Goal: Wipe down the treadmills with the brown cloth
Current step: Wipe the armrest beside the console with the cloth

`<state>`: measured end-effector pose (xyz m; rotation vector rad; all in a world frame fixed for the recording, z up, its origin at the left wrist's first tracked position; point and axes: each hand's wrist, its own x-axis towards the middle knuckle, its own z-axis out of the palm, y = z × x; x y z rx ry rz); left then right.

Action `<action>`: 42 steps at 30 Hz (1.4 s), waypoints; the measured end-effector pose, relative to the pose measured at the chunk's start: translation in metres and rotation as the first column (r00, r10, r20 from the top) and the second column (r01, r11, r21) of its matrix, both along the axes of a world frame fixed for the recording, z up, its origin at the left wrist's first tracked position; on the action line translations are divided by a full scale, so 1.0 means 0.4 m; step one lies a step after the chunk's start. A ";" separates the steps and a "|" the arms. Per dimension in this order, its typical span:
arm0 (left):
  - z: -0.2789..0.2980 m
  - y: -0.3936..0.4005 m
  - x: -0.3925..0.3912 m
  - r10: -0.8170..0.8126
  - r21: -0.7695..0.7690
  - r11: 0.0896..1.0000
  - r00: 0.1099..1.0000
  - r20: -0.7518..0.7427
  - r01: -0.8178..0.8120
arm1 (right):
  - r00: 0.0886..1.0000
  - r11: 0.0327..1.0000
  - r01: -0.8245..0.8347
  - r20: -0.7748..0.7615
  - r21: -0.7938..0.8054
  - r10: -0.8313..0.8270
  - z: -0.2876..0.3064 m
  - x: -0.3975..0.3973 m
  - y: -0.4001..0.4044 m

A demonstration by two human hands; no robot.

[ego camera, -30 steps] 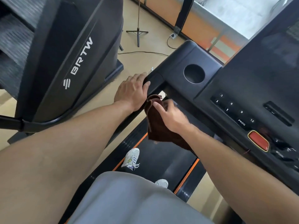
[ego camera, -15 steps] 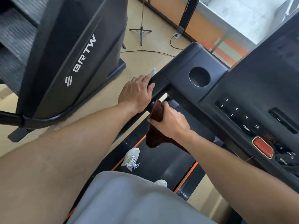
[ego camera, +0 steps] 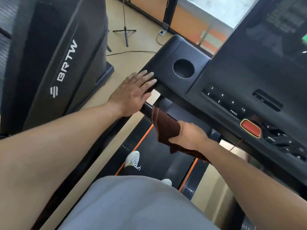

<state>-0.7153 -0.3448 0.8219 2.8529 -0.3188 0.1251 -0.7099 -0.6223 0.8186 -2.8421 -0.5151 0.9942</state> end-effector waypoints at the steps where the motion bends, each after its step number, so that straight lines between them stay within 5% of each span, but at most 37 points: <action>1: 0.000 0.002 -0.001 0.067 -0.051 0.996 0.998 -0.007 -0.068 | 1.000 1.000 -0.007 0.018 0.015 0.007 0.005 -0.004 -0.003; 10: -0.001 0.003 0.006 0.215 -0.158 0.963 0.976 -0.040 -0.219 | 0.952 0.969 -0.068 0.307 0.237 -0.008 -0.008 0.019 0.292; 16: -0.004 -0.002 0.003 0.216 -0.045 0.975 0.976 -0.021 -0.217 | 0.956 0.966 -0.085 0.292 0.243 0.011 -0.003 0.012 0.249; 21: 0.002 -0.021 0.000 -0.129 0.290 0.952 0.987 0.092 0.097 | 0.966 0.996 -0.024 0.258 0.090 0.000 -0.016 -0.028 0.108; 25: 0.008 -0.080 -0.001 -0.278 0.266 0.928 0.960 0.035 0.259 | 0.964 1.000 -0.001 0.267 0.021 -0.004 0.007 -0.074 -0.049; 30: -0.045 -0.268 -0.002 -0.250 0.056 0.966 0.967 -0.048 0.252 | 0.969 0.999 0.040 0.245 -0.030 -0.031 0.024 -0.119 -0.214; 35: -0.055 -0.248 0.011 -0.196 0.070 0.979 0.980 0.019 0.194 | 0.962 0.999 0.036 0.271 0.007 -0.036 0.011 -0.117 -0.208; 38: -0.030 -0.128 0.025 0.013 0.125 0.992 0.995 0.097 -0.025 | 0.972 0.992 0.112 0.200 0.053 -0.120 0.015 -0.101 -0.157; 42: -0.023 -0.122 0.040 0.229 0.001 0.973 0.968 0.106 -0.230 | 0.987 0.986 0.069 0.135 0.154 -0.091 0.020 -0.049 0.015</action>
